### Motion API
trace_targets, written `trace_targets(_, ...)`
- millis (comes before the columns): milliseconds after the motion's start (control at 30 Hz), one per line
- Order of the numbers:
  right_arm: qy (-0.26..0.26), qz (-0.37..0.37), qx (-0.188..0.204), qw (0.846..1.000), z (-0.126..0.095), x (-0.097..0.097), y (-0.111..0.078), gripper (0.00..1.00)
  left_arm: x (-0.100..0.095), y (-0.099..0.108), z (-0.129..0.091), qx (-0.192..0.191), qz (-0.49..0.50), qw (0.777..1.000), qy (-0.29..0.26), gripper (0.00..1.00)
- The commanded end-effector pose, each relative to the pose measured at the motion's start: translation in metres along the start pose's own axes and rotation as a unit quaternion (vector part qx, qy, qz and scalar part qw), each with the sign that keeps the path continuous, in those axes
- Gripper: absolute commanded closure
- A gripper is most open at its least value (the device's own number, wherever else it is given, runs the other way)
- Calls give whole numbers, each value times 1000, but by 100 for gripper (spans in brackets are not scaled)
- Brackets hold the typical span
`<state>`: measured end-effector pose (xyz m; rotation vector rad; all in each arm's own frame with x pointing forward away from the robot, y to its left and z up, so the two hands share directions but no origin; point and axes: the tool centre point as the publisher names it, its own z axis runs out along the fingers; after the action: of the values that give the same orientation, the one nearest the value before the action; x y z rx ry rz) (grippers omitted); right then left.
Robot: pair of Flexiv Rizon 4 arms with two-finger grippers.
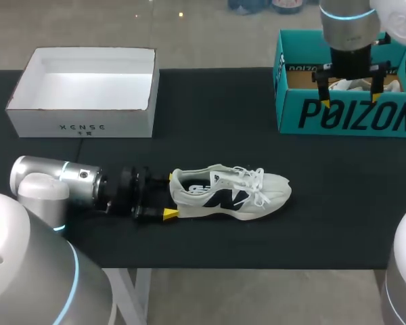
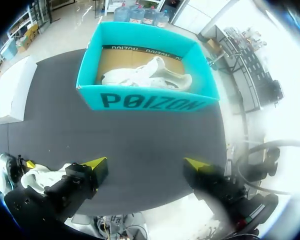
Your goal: Take the shoe out of the shoebox, open the shoe tongue, remove and reinsert the insole, then place the shoe into the shoebox
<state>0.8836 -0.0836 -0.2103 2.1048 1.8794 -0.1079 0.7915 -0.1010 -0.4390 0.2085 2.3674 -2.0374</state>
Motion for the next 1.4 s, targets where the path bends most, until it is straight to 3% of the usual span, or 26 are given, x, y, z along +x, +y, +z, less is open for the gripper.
trace_targets(33,0,0,-1,1000,0,0,-1,0,-1,4,2,-1,0,1000,-1,100)
trace_targets(267,0,0,-1,1000,0,0,-1,0,-1,4,2,-1,0,1000,-1,100)
trace_targets(400,2,-6,11,1000,-3,18,-29,0,-1,4,2,-1,0,1000,-1,100)
trace_targets(567,29,-24,15,999,-12,52,-71,0,-1,4,2,-1,0,1000,-1,100)
trace_targets(833,20,-58,32,998,-26,105,-106,0,-1,4,2,-1,0,1000,-1,100)
trace_targets(933,-3,-51,28,998,-29,124,-114,0,-1,4,2,-1,0,1000,-1,100)
trace_targets(1067,21,-26,25,999,-26,145,-121,0,-1,4,2,-1,0,1000,-1,100)
trace_targets(1400,78,-59,56,994,-6,199,-140,0,-1,4,2,-1,0,1000,-1,100)
